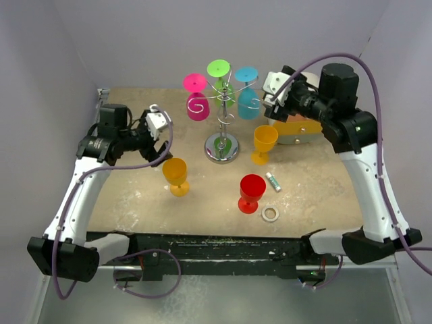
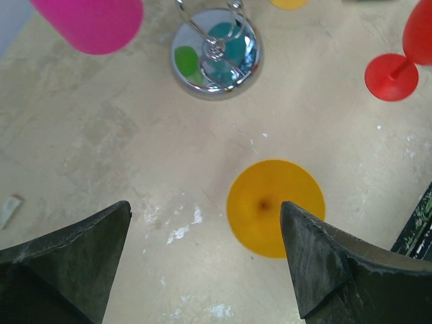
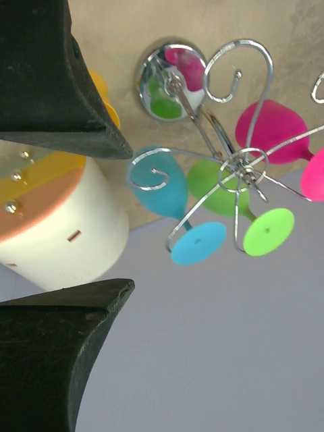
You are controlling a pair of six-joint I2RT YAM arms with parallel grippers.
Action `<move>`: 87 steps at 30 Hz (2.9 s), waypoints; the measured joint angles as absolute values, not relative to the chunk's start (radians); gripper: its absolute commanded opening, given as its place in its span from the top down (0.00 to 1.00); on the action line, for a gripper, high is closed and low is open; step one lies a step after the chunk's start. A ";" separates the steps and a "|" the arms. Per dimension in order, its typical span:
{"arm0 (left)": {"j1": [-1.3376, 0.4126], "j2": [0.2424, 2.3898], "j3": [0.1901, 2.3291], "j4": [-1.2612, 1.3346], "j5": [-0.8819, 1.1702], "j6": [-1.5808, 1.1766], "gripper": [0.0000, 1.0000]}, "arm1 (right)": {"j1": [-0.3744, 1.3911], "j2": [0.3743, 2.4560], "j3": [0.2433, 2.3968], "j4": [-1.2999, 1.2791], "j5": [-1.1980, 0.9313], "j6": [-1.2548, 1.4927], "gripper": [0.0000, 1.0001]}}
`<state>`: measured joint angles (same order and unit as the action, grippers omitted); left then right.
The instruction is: Place the wine glass upside down on the wine glass rack
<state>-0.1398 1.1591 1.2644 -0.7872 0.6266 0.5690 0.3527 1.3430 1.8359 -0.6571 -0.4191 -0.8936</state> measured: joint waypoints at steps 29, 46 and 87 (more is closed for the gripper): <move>-0.305 1.373 1.191 -0.820 0.413 0.731 0.71 | 0.350 1.204 1.616 -0.697 -0.304 -0.766 0.15; -0.305 1.385 1.279 -0.980 0.400 0.779 1.00 | 0.331 1.204 1.615 -0.667 -0.304 -0.751 0.06; -0.183 1.258 2.044 -0.747 0.888 0.073 1.00 | 0.151 1.341 1.753 -0.251 -1.036 0.187 0.26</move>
<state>-0.1833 1.2583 2.0441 -0.7471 0.8879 0.0734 0.1513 1.3411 1.7535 -0.2508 -1.0355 0.1867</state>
